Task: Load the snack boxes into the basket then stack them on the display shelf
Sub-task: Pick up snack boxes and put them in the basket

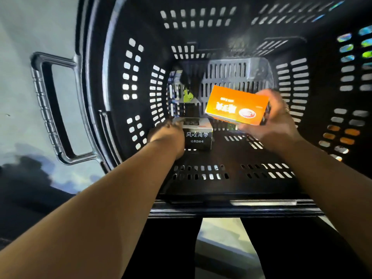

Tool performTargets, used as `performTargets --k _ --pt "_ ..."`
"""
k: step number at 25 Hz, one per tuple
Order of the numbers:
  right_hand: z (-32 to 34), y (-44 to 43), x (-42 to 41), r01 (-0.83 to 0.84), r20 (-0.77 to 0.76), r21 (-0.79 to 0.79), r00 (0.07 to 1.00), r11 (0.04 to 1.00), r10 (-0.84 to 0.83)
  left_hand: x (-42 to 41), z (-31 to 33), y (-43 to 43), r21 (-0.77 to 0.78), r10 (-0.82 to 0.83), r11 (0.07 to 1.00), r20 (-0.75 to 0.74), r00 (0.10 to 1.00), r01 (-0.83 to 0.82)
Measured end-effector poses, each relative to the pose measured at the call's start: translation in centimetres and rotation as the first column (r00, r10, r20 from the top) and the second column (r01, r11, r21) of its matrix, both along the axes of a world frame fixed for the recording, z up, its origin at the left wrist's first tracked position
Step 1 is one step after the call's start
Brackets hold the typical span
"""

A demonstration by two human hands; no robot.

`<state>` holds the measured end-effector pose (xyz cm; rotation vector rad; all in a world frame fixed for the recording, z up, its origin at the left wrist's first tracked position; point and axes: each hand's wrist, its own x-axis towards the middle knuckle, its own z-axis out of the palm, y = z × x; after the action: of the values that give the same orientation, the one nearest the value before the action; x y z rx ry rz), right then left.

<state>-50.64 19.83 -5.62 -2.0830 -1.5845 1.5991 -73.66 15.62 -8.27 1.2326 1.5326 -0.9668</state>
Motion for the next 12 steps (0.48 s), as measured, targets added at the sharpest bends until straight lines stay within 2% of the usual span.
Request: performTargets --k 4,8,12 --pt "-2.2 0.4 -4.9 -0.053 -0.049 -0.015 0.997 0.998 0.053 -0.8 2.1 -1.2 0.008 -0.115 0.993 -0.081 0.99 0.116" --pt "-4.9 -0.2 -9.3 -0.149 -0.04 -0.023 0.988 0.989 0.148 -1.4 2.9 -1.7 0.01 -0.274 0.961 -0.059 0.96 0.275" --pt "-6.9 -0.4 -10.1 -0.233 -0.08 -0.092 0.971 0.968 0.226 -1.9 2.7 -1.3 -0.005 -0.324 0.946 -0.036 0.945 0.324"
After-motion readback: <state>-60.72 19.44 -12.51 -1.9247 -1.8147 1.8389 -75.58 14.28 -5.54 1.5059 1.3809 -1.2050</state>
